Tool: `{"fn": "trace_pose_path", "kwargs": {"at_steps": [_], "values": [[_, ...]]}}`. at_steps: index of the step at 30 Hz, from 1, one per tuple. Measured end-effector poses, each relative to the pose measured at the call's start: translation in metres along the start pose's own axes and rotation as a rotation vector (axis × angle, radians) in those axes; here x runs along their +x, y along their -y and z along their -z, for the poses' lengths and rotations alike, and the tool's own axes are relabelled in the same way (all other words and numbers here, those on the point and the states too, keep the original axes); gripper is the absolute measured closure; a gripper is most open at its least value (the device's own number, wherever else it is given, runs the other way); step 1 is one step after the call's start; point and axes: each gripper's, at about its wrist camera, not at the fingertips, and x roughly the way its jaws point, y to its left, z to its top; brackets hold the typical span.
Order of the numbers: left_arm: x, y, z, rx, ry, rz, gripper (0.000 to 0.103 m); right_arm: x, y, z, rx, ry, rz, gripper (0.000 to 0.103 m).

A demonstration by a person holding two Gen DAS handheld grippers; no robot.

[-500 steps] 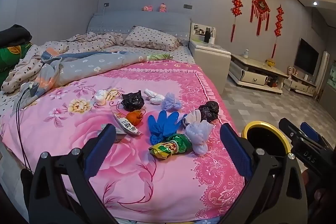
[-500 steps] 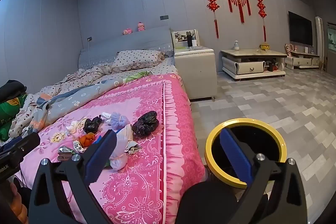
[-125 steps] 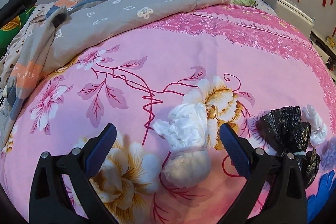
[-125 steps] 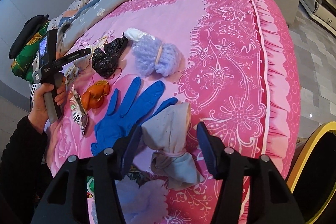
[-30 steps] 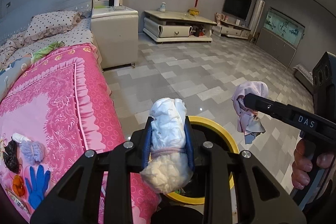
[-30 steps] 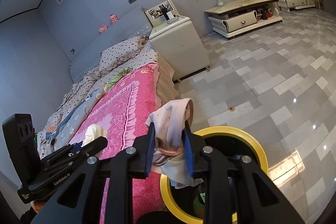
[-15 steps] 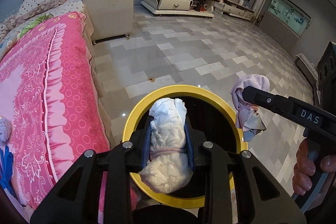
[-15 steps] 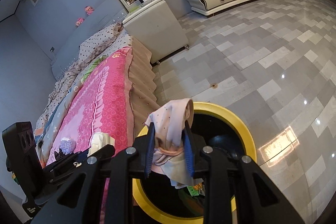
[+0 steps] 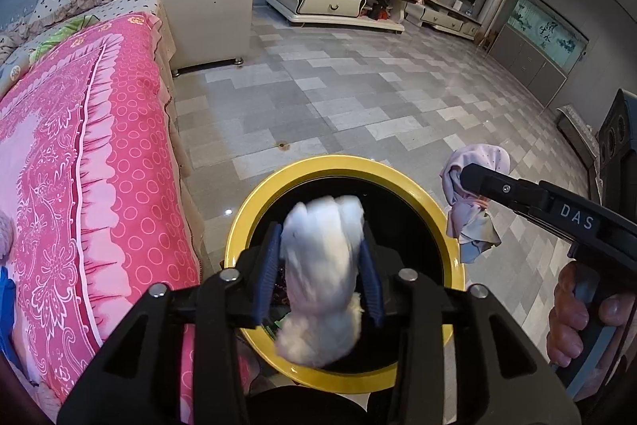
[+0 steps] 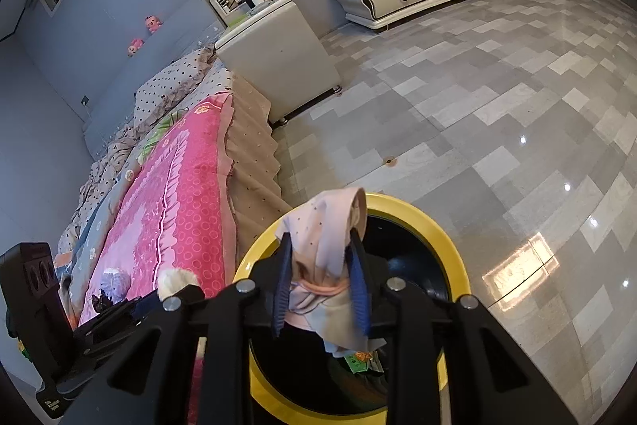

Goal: Collect trash
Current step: 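Open both tools to drop the diaper and cloth into the bin, then move both open tools back over the remaining trash on the bed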

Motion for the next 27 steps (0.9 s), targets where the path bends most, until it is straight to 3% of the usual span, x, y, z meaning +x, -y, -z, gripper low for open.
{"fn": "trace_pose_path", "kwargs": {"at_steps": [5,11,19,27], "values": [[-0.012,-0.007,0.001,-0.021,0.021,0.012,0.047,-0.007,0.002,0.000,0.021,0.011,0.014,0.063],[-0.038,-0.022,0.003,-0.015,0.067,-0.034,0.027,-0.017,-0.007,0.002,0.017,0.020,0.020,0.046],[-0.086,-0.077,0.006,-0.065,0.127,-0.135,0.020,-0.023,-0.057,0.006,-0.061,0.021,-0.020,0.034],[-0.152,-0.141,0.016,-0.102,0.206,-0.248,0.017,-0.027,-0.123,0.008,-0.152,0.039,-0.100,0.030]]}}
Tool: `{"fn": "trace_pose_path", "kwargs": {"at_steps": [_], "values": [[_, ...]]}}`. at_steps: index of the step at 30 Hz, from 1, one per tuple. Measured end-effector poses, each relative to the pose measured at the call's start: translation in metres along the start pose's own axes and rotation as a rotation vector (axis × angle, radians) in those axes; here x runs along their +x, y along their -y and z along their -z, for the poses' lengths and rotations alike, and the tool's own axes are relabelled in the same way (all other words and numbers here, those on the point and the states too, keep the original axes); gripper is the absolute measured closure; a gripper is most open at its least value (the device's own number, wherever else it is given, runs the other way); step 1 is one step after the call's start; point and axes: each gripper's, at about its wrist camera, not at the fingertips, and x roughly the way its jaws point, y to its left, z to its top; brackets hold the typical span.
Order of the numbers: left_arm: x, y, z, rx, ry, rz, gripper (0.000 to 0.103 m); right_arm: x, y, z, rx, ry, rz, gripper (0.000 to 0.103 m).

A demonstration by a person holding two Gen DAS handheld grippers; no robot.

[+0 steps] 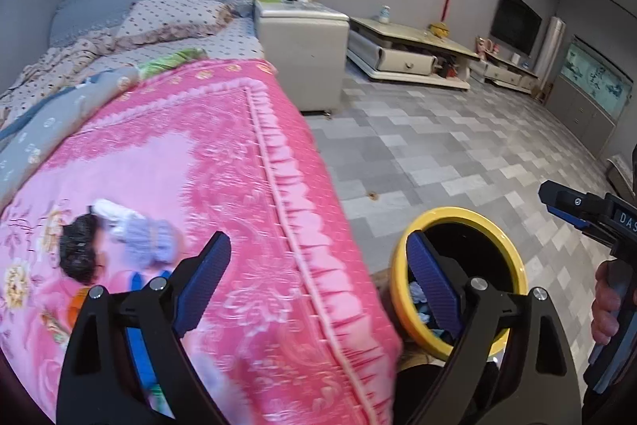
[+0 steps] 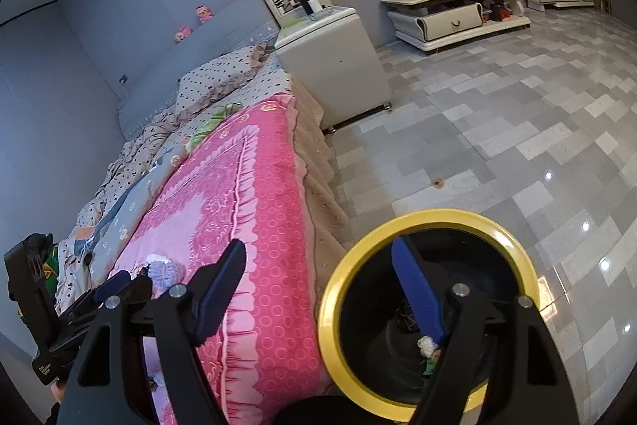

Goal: Collect trash
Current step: 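Move both open tools back over the remaining trash on the bed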

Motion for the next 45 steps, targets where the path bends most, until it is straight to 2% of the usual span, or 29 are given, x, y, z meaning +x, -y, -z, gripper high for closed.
{"fn": "trace_pose_path", "kwargs": {"at_steps": [8,13,18,31,45], "values": [[-0.056,-0.073,-0.001,-0.020,0.055,-0.128,0.014,0.010,-0.080,-0.011,-0.123,0.002,-0.077,0.026],[-0.084,-0.124,0.007,-0.085,0.050,-0.218,0.014,0.025,-0.129,-0.015,-0.208,-0.021,-0.120,0.024],[-0.099,-0.170,0.026,-0.171,0.023,-0.275,0.013,0.044,-0.172,-0.012,-0.288,-0.040,-0.128,0.022],[-0.088,-0.252,0.080,-0.388,-0.104,-0.348,0.013,0.107,-0.248,0.008,-0.409,-0.132,-0.152,0.022],[-0.047,-0.293,0.118,-0.550,-0.228,-0.333,0.013,0.174,-0.277,0.035,-0.458,-0.248,-0.146,0.022]]}}
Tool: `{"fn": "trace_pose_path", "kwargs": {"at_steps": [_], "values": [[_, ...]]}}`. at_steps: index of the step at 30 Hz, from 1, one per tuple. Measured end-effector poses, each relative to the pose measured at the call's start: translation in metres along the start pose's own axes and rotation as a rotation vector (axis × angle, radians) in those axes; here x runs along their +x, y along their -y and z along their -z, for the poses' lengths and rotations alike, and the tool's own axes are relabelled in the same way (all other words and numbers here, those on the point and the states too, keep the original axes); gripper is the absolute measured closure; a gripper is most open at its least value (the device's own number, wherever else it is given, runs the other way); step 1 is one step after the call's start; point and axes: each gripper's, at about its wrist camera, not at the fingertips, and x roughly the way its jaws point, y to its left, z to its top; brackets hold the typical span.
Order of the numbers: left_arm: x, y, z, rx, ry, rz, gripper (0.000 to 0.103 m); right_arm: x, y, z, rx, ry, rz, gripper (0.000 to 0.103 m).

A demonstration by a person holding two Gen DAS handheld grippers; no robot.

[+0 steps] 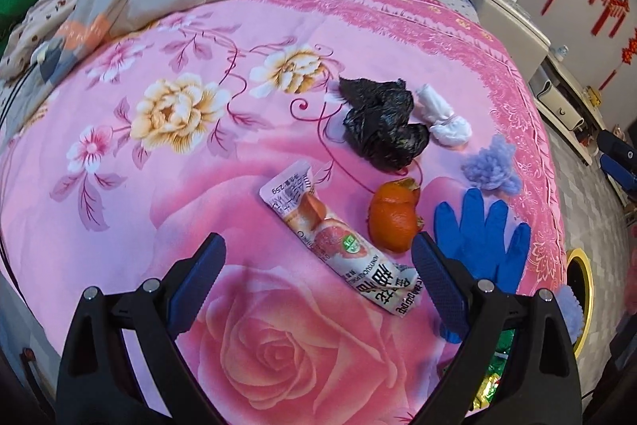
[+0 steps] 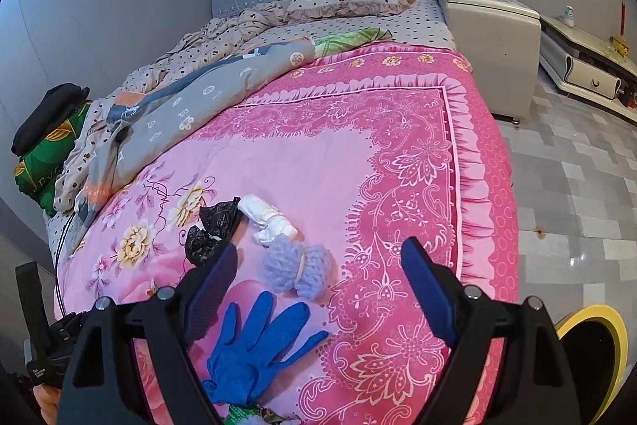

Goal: Collect trash
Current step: 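Move both open tools back over the remaining trash on the bed, then grasp the drink pouch with the left tool while the right tool grasps the bubble-wrap bundle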

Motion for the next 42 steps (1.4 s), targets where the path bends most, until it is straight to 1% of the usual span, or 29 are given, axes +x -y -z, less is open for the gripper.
{"fn": "trace_pose_path", "kwargs": {"at_steps": [7,15,23,26,30,32,33,34,35,36,37,38,40,42], "values": [[0.024,-0.006,-0.002,-0.043,-0.056,-0.005,0.013,0.041,-0.002,0.005,-0.012,-0.078,-0.008,0.022],[0.051,-0.006,-0.009,-0.070,-0.092,0.000,0.013,0.079,-0.007,0.014,-0.047,-0.156,-0.002,0.022],[0.058,0.001,-0.012,-0.052,-0.067,0.004,0.014,0.107,-0.008,0.018,-0.074,-0.194,0.015,0.022],[0.058,0.003,-0.009,-0.037,-0.055,-0.005,0.016,0.116,-0.008,0.020,-0.081,-0.211,0.007,0.025],[0.061,0.006,-0.008,-0.023,-0.039,-0.016,0.024,0.125,-0.012,0.022,-0.083,-0.227,-0.006,0.031],[0.065,0.009,-0.007,-0.013,-0.040,-0.028,0.032,0.128,-0.015,0.023,-0.089,-0.226,-0.009,0.037],[0.066,0.008,-0.007,-0.011,-0.035,-0.032,0.035,0.129,-0.016,0.023,-0.092,-0.226,-0.014,0.041],[0.066,0.009,-0.006,-0.008,-0.024,-0.036,0.041,0.130,-0.017,0.023,-0.094,-0.228,-0.024,0.046],[0.065,0.010,-0.006,0.000,-0.013,-0.040,0.047,0.131,-0.018,0.024,-0.096,-0.231,-0.031,0.048],[0.065,0.010,-0.005,0.006,-0.006,-0.042,0.050,0.132,-0.019,0.024,-0.098,-0.232,-0.032,0.049],[0.064,0.010,-0.005,0.009,0.002,-0.042,0.057,0.132,-0.020,0.024,-0.099,-0.228,-0.029,0.050],[0.064,0.009,-0.005,0.010,0.008,-0.040,0.062,0.133,-0.020,0.023,-0.098,-0.226,-0.031,0.051],[0.064,0.008,-0.004,0.012,0.015,-0.039,0.067,0.133,-0.019,0.022,-0.087,-0.221,-0.035,0.054],[0.065,0.007,-0.005,0.010,0.014,-0.036,0.068,0.132,-0.018,0.022,-0.080,-0.215,-0.041,0.056]]}}
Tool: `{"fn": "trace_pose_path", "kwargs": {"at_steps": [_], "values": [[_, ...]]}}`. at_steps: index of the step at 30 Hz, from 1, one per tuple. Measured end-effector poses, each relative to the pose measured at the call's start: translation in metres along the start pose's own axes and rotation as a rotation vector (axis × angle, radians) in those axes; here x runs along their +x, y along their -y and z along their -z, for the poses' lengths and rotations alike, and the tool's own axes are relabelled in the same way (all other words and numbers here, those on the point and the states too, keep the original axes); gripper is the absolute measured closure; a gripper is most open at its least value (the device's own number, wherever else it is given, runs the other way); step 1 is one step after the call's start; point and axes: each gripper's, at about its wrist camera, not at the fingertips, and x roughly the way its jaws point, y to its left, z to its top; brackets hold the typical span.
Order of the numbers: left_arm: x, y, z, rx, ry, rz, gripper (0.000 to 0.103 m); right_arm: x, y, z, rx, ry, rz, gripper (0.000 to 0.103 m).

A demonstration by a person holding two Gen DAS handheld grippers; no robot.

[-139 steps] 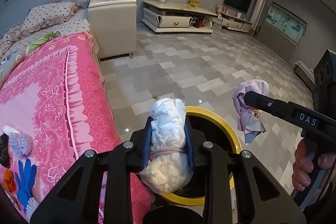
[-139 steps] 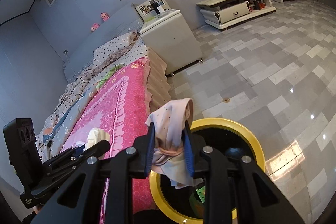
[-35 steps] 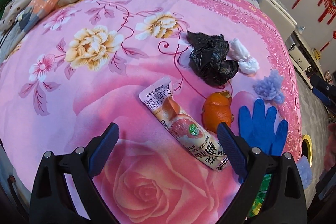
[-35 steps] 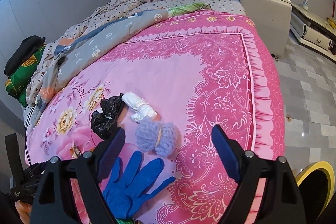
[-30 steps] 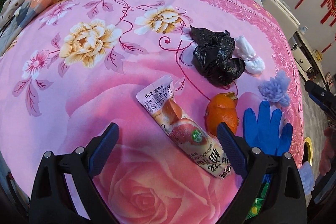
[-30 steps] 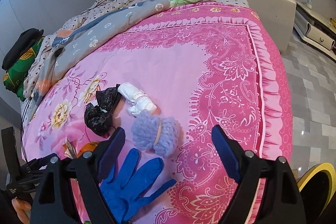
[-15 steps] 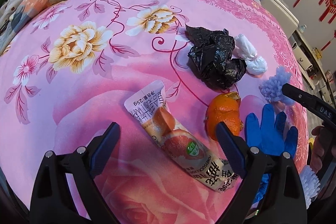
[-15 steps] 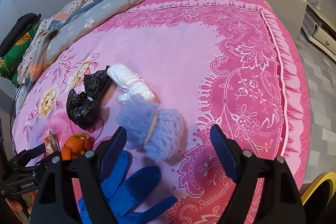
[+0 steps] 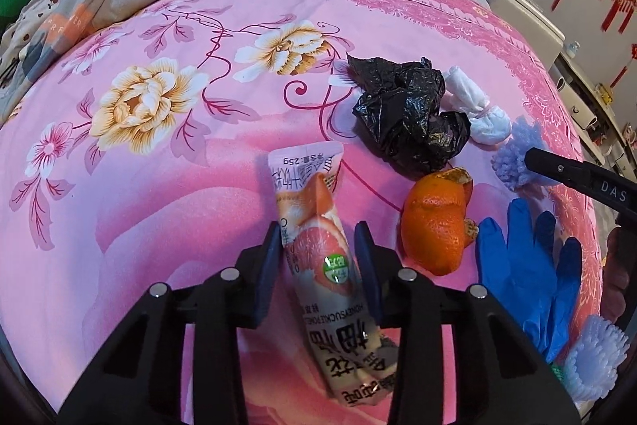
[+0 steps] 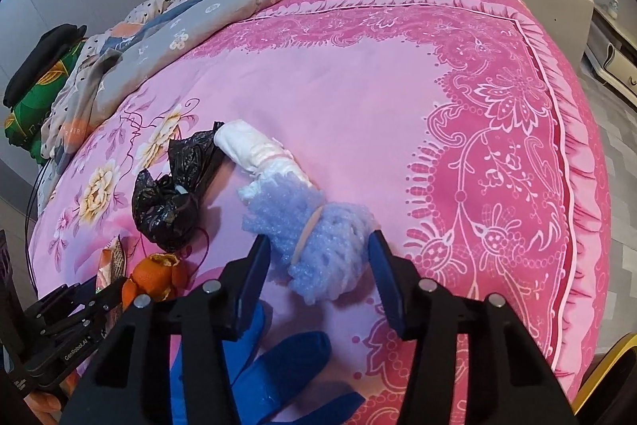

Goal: Collect trash
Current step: 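Grasp the drink pouch with the left tool while the right tool grasps the bubble-wrap bundle, then carry the drink pouch and bubble-wrap bundle over the yellow-rimmed bin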

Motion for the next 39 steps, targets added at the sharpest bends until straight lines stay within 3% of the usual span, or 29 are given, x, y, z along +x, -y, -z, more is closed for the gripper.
{"fn": "trace_pose_path", "kwargs": {"at_steps": [11,17,39], "values": [[-0.008,-0.005,-0.003,-0.025,-0.001,0.019,0.075,-0.020,0.001,0.002,0.022,0.022,-0.011,0.060],[-0.027,-0.003,-0.003,-0.009,0.037,0.009,0.075,-0.043,-0.001,0.005,0.023,0.052,-0.011,0.061],[-0.132,0.015,-0.004,0.047,0.214,0.041,0.079,-0.178,-0.011,0.027,0.016,0.248,0.006,0.062]]}}
